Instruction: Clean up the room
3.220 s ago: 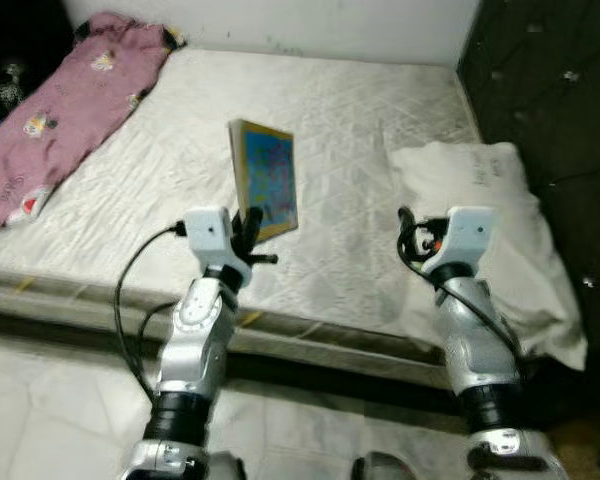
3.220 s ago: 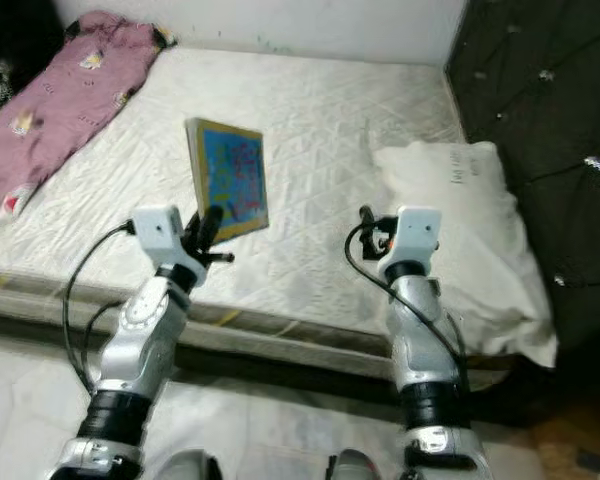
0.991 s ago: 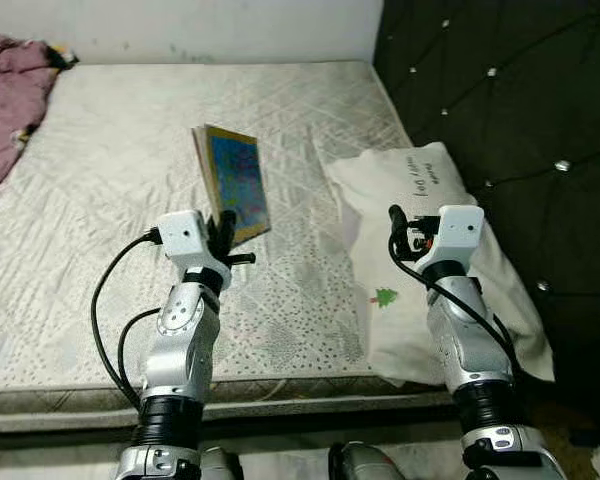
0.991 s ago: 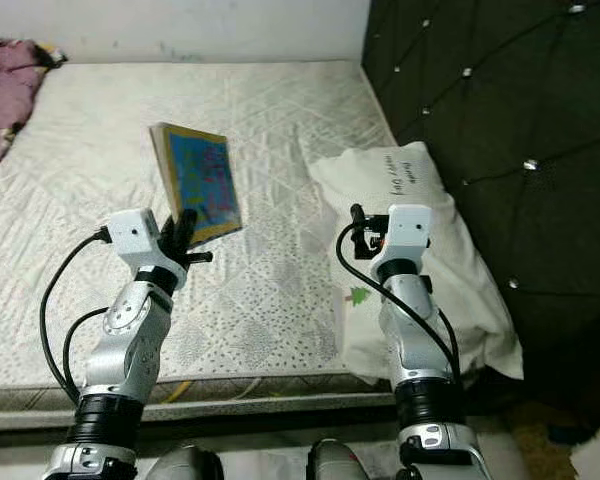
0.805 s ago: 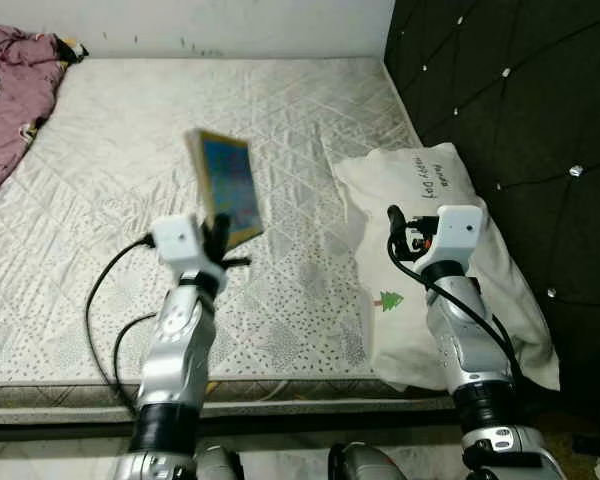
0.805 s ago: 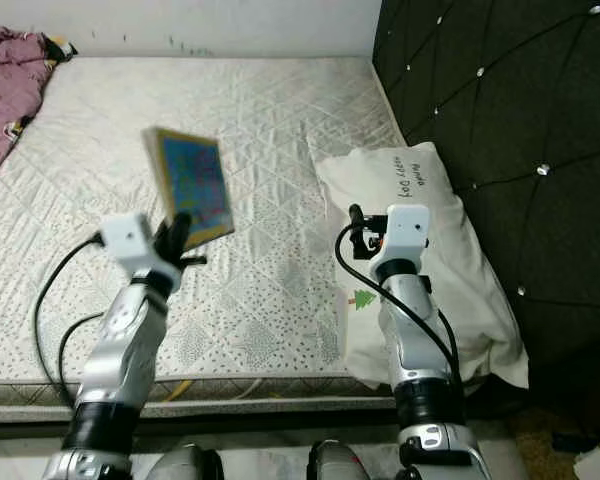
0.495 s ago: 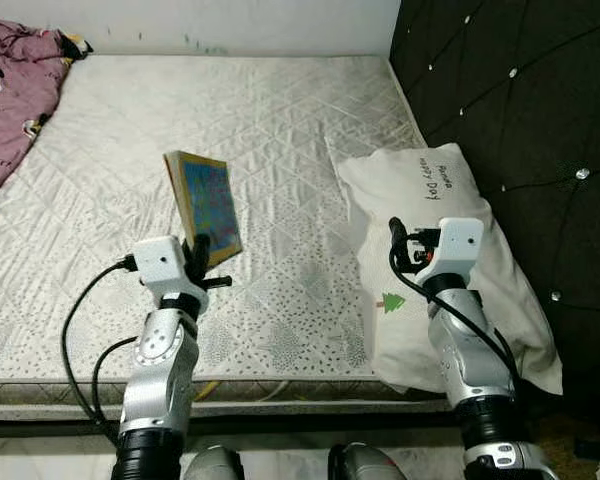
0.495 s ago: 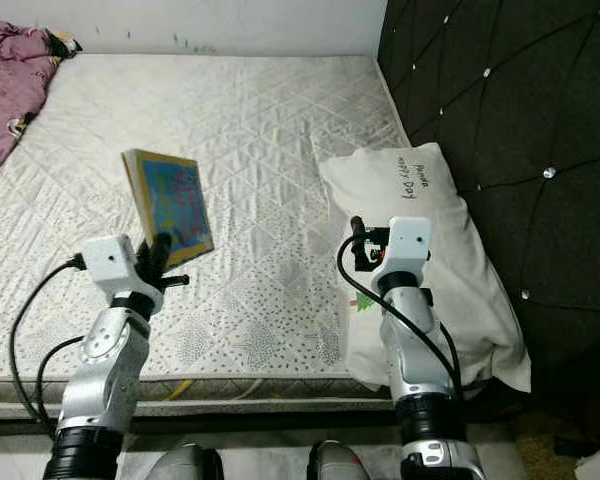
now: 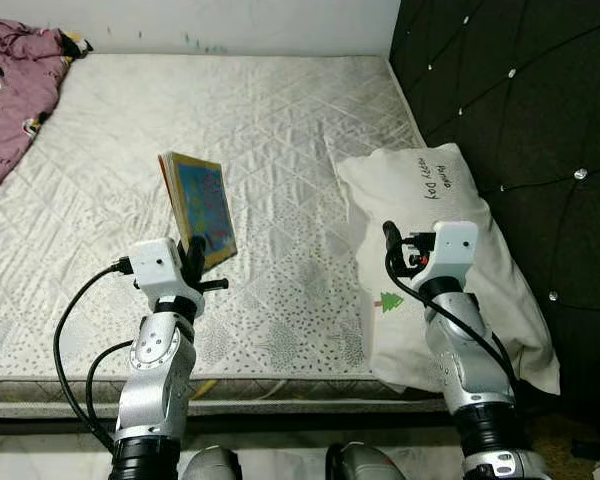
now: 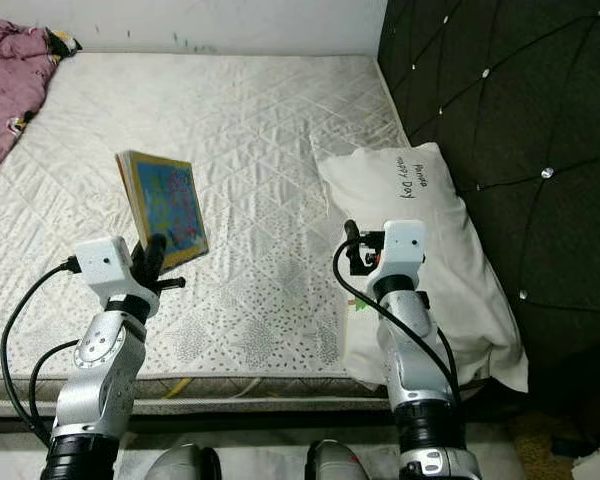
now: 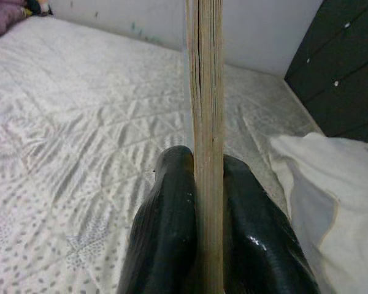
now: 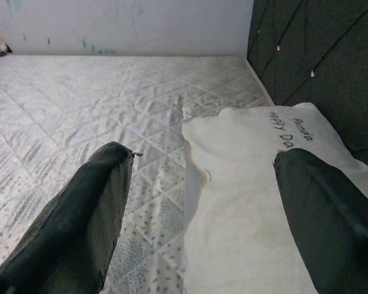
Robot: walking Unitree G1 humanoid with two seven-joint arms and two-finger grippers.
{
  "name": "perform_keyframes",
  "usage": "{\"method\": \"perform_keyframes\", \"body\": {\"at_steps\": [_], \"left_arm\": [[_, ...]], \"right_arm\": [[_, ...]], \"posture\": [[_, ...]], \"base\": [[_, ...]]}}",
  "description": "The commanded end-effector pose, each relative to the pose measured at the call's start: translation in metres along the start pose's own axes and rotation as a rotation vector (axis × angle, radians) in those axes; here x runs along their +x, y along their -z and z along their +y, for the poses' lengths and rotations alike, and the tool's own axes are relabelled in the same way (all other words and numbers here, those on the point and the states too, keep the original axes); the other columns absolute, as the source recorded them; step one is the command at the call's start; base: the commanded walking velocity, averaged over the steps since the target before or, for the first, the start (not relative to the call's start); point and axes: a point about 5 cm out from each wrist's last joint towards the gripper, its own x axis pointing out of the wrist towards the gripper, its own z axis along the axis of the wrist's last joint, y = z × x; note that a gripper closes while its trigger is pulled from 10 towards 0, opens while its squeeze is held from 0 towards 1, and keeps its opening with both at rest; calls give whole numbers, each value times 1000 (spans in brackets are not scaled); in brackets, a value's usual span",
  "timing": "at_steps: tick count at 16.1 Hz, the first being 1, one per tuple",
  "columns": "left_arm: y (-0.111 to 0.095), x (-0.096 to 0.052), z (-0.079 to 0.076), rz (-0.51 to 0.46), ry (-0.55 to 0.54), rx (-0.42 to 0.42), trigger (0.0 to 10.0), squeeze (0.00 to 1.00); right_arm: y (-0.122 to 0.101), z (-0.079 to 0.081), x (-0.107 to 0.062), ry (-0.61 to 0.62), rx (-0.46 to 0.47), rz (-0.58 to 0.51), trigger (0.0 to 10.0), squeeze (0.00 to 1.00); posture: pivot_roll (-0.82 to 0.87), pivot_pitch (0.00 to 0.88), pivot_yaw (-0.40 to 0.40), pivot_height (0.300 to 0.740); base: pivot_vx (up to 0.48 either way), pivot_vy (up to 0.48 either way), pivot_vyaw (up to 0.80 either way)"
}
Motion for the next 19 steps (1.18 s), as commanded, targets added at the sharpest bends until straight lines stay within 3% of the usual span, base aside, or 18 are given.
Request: {"method": "perform_keyframes", "body": {"at_steps": [1, 3, 6, 7, 9, 14, 19], "left_arm": [[-12, -1, -2, -52, 2, 6, 10000, 0], [-11, -3, -2, -47, -2, 4, 10000, 0], [-13, -15, -2, -29, -11, -6, 10000, 0], [-13, -17, -2, -24, -9, -10, 10000, 0], [-17, -22, 1, -26, -36, -16, 10000, 0], [-17, -38, 14, 13, -97, -1, 10000, 0], [-19, -45, 12, 29, -105, -13, 10000, 0]], "right_arm": [[-3, 1, -2, -20, -5, -5, 10000, 0], [-3, 3, -4, -36, 6, 0, 10000, 0], [-2, 19, -27, -120, -41, -3, 10000, 0], [-2, 18, -29, -138, -77, -7, 10000, 0], [0, 6, -29, -101, -20, 38, 10000, 0], [0, 14, -47, -146, -9, 74, 10000, 0], [-4, 12, -63, -179, -26, 109, 10000, 0]], "posture": [[-16, 121, -2, 740], [-20, 129, -4, 740], [-24, 184, -1, 740], [-18, 209, -9, 740], [-8, 247, -40, 740], [-15, 314, -28, 740], [-37, 376, -64, 736]], "base": [[0, 0, 0], [0, 0, 0], [0, 0, 0], [0, 0, 0], [0, 0, 0], [0, 0, 0], [0, 0, 0]]}}
